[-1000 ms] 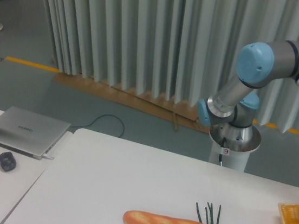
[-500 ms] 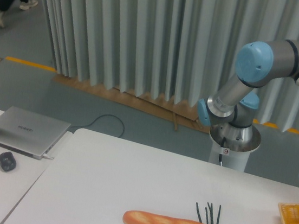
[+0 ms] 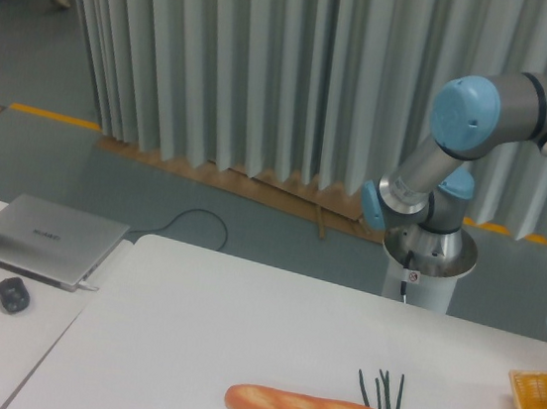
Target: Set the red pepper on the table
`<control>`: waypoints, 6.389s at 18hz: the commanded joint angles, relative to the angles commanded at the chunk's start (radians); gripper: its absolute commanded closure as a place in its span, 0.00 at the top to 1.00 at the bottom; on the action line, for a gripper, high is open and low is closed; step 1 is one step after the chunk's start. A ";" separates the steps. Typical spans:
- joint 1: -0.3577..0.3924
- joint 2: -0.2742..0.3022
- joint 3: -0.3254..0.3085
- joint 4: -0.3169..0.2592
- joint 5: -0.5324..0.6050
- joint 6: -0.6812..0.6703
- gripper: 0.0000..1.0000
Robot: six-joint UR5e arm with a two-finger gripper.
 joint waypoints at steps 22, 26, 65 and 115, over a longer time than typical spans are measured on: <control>-0.172 0.124 -0.051 -0.044 -0.032 -0.244 0.51; -0.227 0.150 -0.058 -0.098 -0.029 -0.314 0.51; -0.778 0.158 -0.135 -0.222 0.140 -0.877 0.52; -0.526 0.316 -0.155 -0.313 0.161 -0.548 1.00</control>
